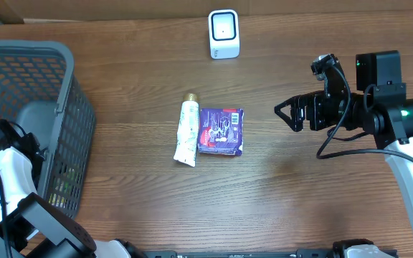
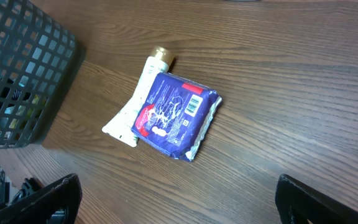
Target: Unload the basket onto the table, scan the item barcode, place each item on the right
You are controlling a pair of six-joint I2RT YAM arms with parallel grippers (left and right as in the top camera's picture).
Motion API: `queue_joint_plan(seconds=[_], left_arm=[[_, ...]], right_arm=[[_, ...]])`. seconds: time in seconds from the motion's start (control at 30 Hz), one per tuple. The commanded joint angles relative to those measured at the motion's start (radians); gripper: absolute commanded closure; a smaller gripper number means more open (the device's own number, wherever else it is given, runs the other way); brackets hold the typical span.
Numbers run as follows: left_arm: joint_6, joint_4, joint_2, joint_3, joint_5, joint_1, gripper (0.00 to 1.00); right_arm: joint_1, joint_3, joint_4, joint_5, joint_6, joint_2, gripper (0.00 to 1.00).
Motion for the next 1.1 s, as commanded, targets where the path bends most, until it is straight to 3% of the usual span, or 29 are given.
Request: queue_joint_plan(seconds=[0.0, 0.17, 0.37, 0.63, 1.07], left_arm=[[0.034, -0.002, 0.023, -0.044, 0.023, -0.002, 0.36], [0.034, -0.014, 0.023, -0.044, 0.027, -0.002, 0.4], [0.128, -0.031, 0.023, -0.044, 0.2, -0.002, 0.34], [0.211, -0.061, 0.023, -0.044, 0.199, -0.002, 0.24], [0.232, -0.05, 0.086, -0.045, 0.158, -0.002, 0.26]], right_arm=[[0.005, 0.013, 0.005, 0.003, 0.003, -0.003, 0.0], [0.005, 0.013, 0.003, 0.002, 0.004, -0.003, 0.0], [0.005, 0.013, 0.008, 0.003, 0.018, -0.003, 0.0], [0.005, 0.013, 0.015, 0.003, 0.018, -0.003, 0.0], [0.005, 0.013, 0.027, 0.003, 0.018, -0.003, 0.0]])
